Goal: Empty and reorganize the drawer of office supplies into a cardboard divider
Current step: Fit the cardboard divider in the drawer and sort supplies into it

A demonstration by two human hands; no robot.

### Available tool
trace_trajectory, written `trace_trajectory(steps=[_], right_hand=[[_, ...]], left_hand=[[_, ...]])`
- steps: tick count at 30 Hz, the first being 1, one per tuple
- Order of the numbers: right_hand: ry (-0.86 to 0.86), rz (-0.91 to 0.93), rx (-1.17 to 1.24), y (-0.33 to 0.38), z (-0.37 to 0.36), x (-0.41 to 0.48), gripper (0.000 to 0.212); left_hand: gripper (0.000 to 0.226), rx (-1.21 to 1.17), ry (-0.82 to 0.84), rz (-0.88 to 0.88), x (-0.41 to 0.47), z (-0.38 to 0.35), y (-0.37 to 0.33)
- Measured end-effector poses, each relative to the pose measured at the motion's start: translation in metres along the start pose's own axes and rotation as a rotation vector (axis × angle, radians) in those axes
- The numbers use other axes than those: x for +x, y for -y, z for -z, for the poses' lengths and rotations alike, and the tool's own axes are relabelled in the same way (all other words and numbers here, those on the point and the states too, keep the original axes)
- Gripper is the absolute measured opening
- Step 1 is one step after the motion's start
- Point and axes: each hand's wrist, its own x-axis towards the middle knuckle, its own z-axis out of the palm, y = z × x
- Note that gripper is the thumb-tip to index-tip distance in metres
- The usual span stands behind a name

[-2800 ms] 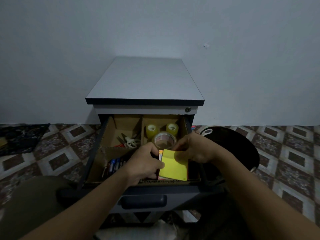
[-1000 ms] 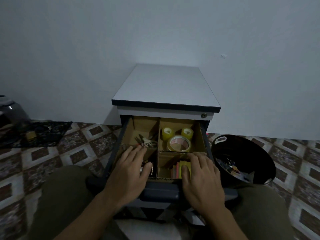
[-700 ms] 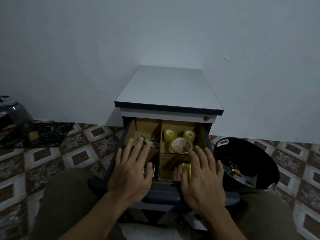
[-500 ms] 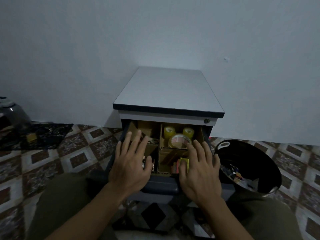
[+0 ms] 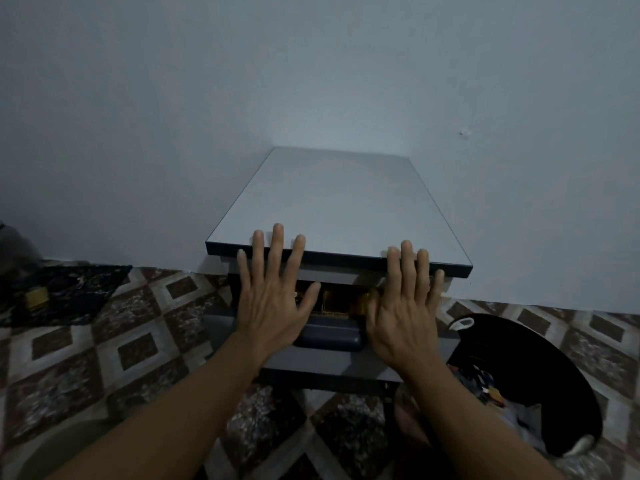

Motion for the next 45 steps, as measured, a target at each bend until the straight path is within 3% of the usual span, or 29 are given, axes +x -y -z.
trace_trajectory(steps=[6, 10, 13, 17, 28, 36, 40, 45], right_hand=[[-0.047, -0.058, 0.076, 0.004, -0.006, 0.006, 0.075], [-0.109, -0.367, 0.306, 0.021, 0.002, -0.032, 0.080], [-0.024, -0.653, 0.460, 0.035, 0.002, -0.073, 0.087], [0.242, -0.827, 0.649, 0.043, -0.003, -0.093, 0.086], [0.413, -0.758, 0.807, 0.018, -0.011, -0.041, 0.080], [0.389, -0.762, 0.796, 0.017, -0.015, -0.024, 0.073], [0.259, -0.596, 0.657, 0.026, 0.009, -0.021, 0.050], [0.017, -0.200, 0.555, 0.038, 0.046, -0.003, 0.036]], left_hand=[[0.076, -0.106, -0.068, 0.062, 0.000, 0.000, -0.005], [0.078, -0.394, -0.112, 0.450, -0.037, 0.008, -0.018], [0.081, -0.522, 0.007, 0.768, -0.081, 0.005, -0.029], [0.081, -0.649, 0.207, 0.885, -0.100, 0.000, -0.036], [0.071, -0.872, 0.382, 0.730, -0.052, -0.005, -0.006], [0.077, -0.811, 0.394, 0.717, -0.039, -0.006, -0.004], [0.066, -0.752, 0.291, 0.629, -0.028, 0.021, -0.016], [0.052, -0.683, 0.068, 0.352, -0.012, 0.056, -0.026]])
